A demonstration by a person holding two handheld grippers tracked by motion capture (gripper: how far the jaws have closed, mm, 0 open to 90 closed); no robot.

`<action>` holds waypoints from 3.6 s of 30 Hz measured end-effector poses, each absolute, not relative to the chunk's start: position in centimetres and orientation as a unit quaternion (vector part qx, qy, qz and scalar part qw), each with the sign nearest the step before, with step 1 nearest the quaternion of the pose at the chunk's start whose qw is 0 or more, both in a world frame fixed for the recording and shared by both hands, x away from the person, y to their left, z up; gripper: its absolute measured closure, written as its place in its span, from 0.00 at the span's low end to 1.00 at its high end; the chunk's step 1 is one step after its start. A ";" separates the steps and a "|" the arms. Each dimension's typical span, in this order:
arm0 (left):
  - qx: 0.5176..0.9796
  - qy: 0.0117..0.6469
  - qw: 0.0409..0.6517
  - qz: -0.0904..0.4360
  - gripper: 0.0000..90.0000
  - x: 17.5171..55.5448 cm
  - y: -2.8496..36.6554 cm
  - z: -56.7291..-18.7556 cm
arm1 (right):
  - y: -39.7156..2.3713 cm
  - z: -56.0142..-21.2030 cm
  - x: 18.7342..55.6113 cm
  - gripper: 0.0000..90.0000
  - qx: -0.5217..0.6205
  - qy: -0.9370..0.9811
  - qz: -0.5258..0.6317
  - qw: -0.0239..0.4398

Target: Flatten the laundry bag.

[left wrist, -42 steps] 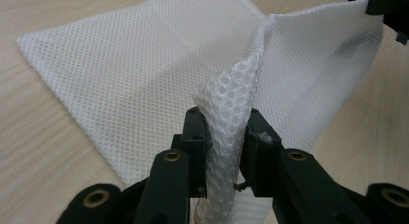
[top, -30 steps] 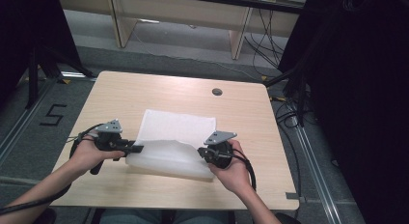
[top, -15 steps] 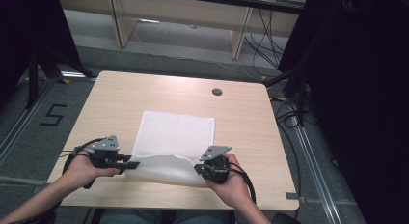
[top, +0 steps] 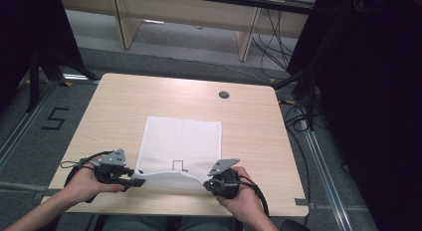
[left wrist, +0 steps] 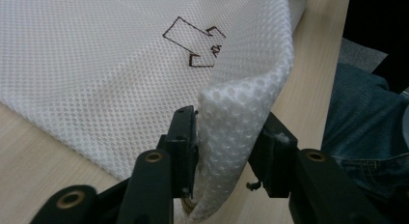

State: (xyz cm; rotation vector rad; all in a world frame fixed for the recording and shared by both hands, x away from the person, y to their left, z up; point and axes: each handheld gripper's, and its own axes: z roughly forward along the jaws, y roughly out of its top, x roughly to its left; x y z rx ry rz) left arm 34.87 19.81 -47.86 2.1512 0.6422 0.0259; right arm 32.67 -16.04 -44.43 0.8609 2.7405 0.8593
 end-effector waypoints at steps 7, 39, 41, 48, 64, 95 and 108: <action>0.866 0.261 0.427 0.003 0.49 34.3 20.8 -47.6 | -16.4 -44.8 32.4 0.99 0.286 0.915 0.278 0.065; 0.875 0.298 0.379 0.042 0.49 39.5 18.1 -47.7 | -16.3 -45.4 31.2 0.99 0.273 0.928 0.251 0.041; 0.881 0.293 0.370 0.040 0.48 39.6 17.5 -48.2 | -16.3 -45.4 31.0 0.99 0.274 0.928 0.250 0.037; 0.906 0.262 0.328 0.050 0.48 39.6 17.1 -48.8 | -16.2 -45.6 30.6 0.90 0.275 0.930 0.242 0.021; 0.920 0.250 0.297 0.055 0.48 39.7 16.7 -49.9 | -17.3 -44.6 32.9 0.85 0.347 0.901 0.258 0.027; 0.917 0.253 0.298 0.083 0.48 42.1 15.6 -50.2 | -17.2 -48.0 40.7 1.00 0.406 0.897 0.170 0.046; 0.906 0.272 0.310 0.093 0.48 43.7 15.6 -50.3 | -17.1 -48.1 42.2 1.00 0.409 0.893 0.180 0.055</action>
